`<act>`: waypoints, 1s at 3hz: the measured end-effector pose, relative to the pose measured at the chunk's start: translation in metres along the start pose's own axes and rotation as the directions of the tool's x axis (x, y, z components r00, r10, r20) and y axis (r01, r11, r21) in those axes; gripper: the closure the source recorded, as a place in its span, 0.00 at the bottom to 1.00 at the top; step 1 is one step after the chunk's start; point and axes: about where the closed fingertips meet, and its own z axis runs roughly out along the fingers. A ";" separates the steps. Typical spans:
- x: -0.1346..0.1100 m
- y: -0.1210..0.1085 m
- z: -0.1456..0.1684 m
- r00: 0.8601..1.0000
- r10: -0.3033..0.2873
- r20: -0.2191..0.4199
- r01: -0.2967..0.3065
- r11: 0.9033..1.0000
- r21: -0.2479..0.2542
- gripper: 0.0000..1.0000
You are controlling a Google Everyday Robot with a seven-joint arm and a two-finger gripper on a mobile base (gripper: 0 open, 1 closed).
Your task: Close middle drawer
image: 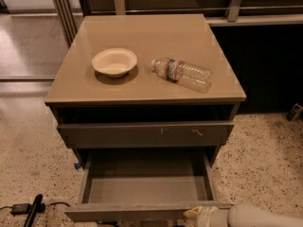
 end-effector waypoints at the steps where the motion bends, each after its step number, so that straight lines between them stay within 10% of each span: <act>1: -0.004 -0.005 0.004 1.000 -0.014 0.007 0.014 1.000 0.014 0.00; 3: -0.037 -0.049 0.041 0.992 -0.123 0.027 0.123 0.992 0.008 0.30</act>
Offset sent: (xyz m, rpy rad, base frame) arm 0.1414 0.0377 -0.0093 -0.0265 -0.1856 0.1070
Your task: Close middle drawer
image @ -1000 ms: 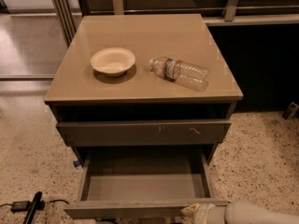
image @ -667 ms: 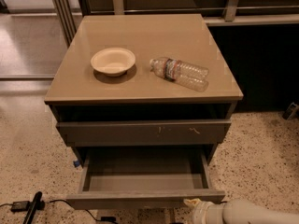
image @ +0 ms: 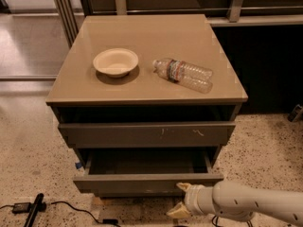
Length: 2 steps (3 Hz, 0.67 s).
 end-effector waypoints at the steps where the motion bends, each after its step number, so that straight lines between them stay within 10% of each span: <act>1: -0.026 -0.048 0.022 0.997 -0.070 0.014 0.069 0.997 0.023 0.53; 2: -0.036 -0.063 0.025 0.996 -0.081 0.022 0.080 0.996 0.040 0.48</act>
Offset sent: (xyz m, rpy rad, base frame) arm 0.0549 0.0100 0.0016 -0.0139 -0.0581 0.0378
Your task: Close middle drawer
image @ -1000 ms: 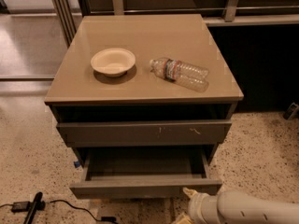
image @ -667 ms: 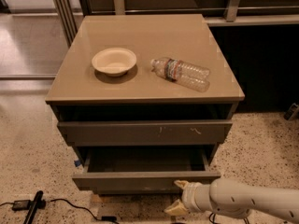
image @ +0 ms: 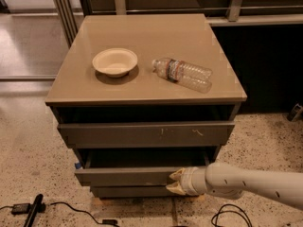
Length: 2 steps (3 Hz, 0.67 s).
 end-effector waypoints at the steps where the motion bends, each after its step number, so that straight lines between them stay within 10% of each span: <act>1: 0.000 0.000 0.000 1.000 0.000 0.000 0.000 1.000 0.000 0.26; 2: 0.000 0.000 0.000 1.000 0.000 0.000 0.000 1.000 0.000 0.00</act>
Offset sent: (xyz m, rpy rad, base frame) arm 0.0000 0.0000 0.0000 0.0000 0.0000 0.0000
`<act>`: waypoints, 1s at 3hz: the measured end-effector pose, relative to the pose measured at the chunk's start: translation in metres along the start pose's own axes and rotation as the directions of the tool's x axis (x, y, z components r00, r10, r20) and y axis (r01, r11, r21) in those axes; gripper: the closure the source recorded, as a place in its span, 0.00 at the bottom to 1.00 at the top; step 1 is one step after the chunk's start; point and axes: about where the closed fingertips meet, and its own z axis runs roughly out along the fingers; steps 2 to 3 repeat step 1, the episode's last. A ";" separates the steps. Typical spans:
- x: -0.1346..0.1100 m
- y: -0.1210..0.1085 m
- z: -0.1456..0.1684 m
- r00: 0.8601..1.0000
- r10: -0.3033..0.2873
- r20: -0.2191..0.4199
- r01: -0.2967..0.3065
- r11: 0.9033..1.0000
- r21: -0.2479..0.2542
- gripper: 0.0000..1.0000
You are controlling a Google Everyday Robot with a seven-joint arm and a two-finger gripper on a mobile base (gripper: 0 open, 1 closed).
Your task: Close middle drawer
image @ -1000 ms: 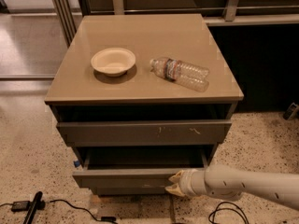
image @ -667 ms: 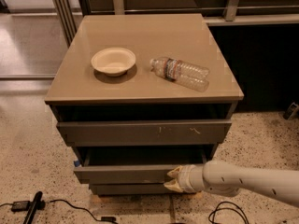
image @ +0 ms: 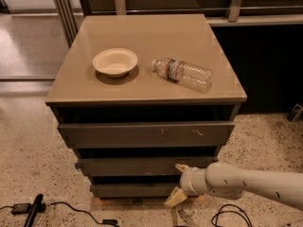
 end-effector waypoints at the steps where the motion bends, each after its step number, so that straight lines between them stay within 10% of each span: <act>1: 0.000 0.000 0.000 1.000 0.000 0.000 0.000 1.000 0.000 0.00; 3: 0.000 0.000 0.000 1.000 0.000 0.000 0.000 1.000 0.000 0.00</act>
Offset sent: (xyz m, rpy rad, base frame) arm 0.0000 0.0000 0.0000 0.0000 0.0000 0.0000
